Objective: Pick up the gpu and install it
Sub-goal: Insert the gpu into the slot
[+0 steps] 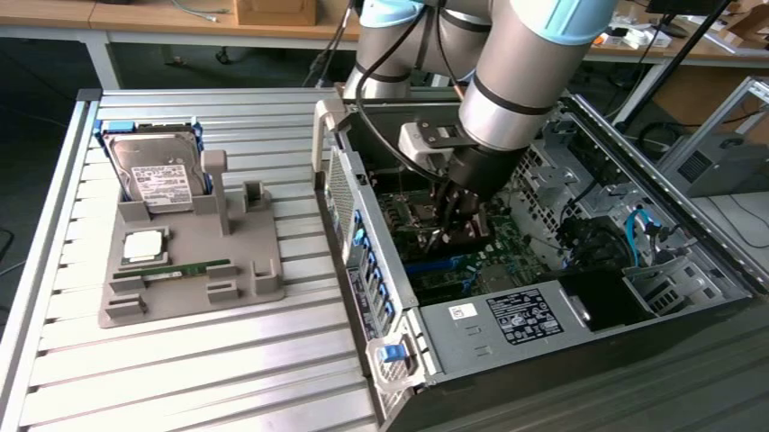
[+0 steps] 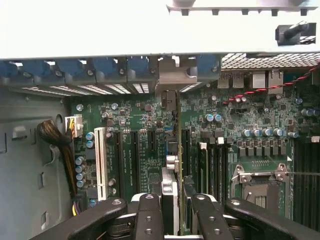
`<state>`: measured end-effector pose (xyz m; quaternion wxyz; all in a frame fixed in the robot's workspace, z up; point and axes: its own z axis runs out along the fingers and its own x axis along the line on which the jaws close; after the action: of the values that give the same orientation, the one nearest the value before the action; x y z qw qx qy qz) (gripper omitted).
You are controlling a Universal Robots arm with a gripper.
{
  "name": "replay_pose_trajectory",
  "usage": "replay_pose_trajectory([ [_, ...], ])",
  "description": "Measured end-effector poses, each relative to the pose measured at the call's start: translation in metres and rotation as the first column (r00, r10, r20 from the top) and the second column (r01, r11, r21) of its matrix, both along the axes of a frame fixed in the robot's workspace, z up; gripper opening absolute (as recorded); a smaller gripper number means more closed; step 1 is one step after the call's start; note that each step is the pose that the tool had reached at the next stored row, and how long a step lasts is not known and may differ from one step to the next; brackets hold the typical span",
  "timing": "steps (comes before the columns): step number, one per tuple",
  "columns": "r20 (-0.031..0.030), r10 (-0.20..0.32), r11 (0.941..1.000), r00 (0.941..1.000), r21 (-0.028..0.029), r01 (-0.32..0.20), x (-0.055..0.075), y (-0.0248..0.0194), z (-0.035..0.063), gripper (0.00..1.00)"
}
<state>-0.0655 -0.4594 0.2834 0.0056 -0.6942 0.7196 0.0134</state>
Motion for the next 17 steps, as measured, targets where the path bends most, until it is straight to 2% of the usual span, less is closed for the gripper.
replay_pose_trajectory([
  [12,0.0,-0.01,1.0,1.0,-0.0007,0.01,-0.0028,0.0,-0.0061,0.27],
  [13,0.0,-0.01,0.9999,0.9999,-0.0019,0.01,-0.0028,0.0,-0.0066,0.27],
  [14,-0.0001,-0.01,0.9999,0.9999,-0.006,0.01,-0.0028,0.0,-0.0073,0.27],
  [15,0.0,-0.01,0.9999,0.9999,-0.0078,0.01,-0.0028,0.0,-0.0078,0.27],
  [17,0.0,-0.01,0.9999,0.9999,-0.0086,0.01,-0.0028,0.0,-0.0086,0.27],
])
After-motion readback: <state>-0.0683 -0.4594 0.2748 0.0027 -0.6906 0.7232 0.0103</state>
